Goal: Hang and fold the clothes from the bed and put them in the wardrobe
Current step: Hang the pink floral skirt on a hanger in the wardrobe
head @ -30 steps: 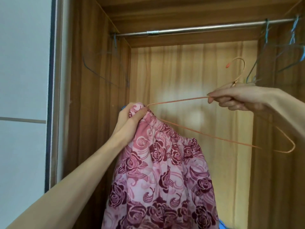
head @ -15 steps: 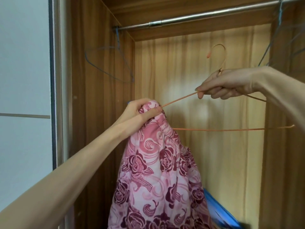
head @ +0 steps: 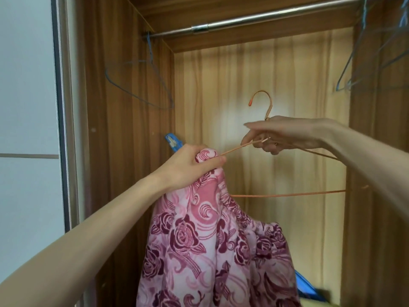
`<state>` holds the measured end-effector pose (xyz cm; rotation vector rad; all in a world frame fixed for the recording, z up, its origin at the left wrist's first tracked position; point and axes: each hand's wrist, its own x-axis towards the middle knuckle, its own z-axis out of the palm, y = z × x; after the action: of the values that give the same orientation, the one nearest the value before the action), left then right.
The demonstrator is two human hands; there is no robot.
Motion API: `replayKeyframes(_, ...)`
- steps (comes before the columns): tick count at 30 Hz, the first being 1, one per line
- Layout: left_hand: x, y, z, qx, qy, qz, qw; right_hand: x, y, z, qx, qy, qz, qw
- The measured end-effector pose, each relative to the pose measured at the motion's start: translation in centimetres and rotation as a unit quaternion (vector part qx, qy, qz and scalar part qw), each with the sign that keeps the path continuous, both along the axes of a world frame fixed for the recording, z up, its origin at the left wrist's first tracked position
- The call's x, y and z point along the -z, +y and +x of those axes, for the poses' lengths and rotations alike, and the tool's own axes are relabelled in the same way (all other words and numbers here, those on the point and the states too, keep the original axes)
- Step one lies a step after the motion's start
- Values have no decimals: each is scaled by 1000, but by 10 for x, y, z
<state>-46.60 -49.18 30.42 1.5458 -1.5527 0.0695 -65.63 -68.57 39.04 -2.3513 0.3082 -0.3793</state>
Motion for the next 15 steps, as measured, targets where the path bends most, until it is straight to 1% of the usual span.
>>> replayKeyframes(3,2,1,3,-37,-15,-44,998,0,-18,-16,-16,13,33,999)
replayKeyframes(5,3,3,8,-51,-10,-81,995,-2,-34,-31,-28,4,92,995)
replayKeyframes(7,5,6,13,-59,12,-107,992,-1,-50,-46,-42,-14,161,986)
replayKeyframes(10,9,10,21,-71,53,-148,985,6,-73,-63,-52,-39,212,975)
replayKeyframes(11,9,12,23,-70,70,-166,981,10,-80,-67,-40,-54,227,972)
replayKeyframes(13,10,13,26,-54,97,-202,973,20,-89,-72,-1,-87,247,965)
replayKeyframes(15,9,13,27,-39,98,-222,969,31,-88,-71,13,-97,218,971)
